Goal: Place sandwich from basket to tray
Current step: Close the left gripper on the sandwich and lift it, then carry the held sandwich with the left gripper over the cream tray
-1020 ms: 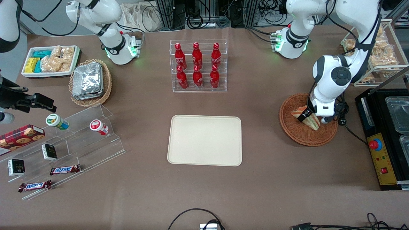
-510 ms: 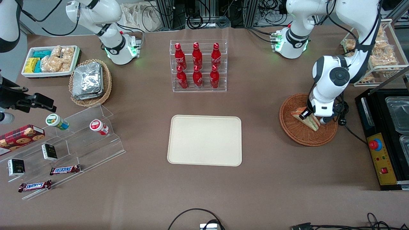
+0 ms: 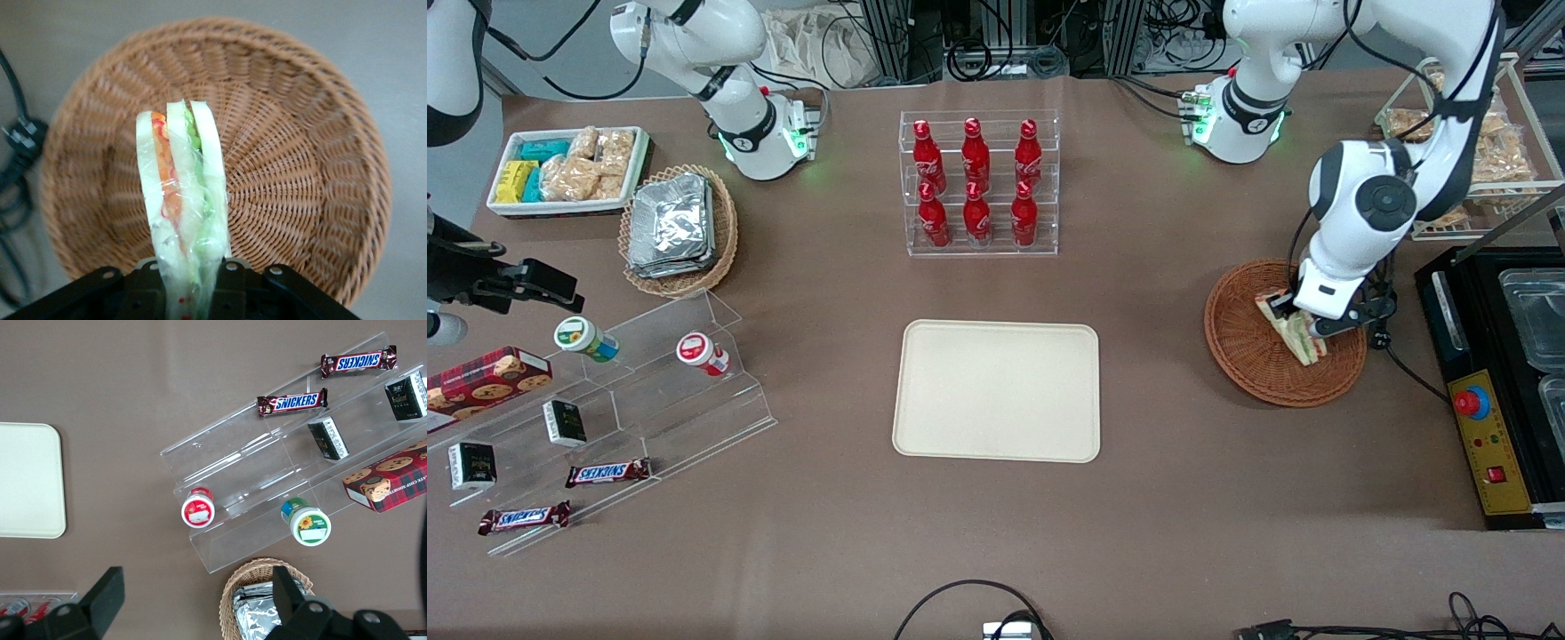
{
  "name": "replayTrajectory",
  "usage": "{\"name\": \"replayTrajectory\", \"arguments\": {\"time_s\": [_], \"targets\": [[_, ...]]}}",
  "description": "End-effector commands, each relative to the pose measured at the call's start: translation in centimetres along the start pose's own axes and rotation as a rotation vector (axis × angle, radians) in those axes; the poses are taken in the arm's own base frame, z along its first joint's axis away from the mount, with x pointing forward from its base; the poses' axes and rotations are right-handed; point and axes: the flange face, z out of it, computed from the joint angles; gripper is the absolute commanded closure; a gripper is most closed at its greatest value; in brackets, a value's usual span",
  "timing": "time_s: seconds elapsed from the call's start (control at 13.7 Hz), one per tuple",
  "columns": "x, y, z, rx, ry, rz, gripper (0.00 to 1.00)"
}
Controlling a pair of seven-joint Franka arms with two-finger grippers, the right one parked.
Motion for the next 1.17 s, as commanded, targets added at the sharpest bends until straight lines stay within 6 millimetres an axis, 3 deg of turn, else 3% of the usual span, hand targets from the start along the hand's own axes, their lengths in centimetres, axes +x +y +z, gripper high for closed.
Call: {"name": "replayTrajectory", "arguments": {"time_s": [0.0,0.22,0.44,0.8,1.09], "targets": [[0.7,-0.2,-4.7,0.013,0.048,0.174,0.83],[1.1,0.7,-6.7,0.004,0.087,0.34,0.8],[1.3,4.1,-8.4,-0.046,0.116,0.39,0.82],[3.4,11.7,-13.6,-0.082,0.002,0.421,0.83],[3.5,18.2,-14.5,-0.091,0.004,0.37,0.82]]}}
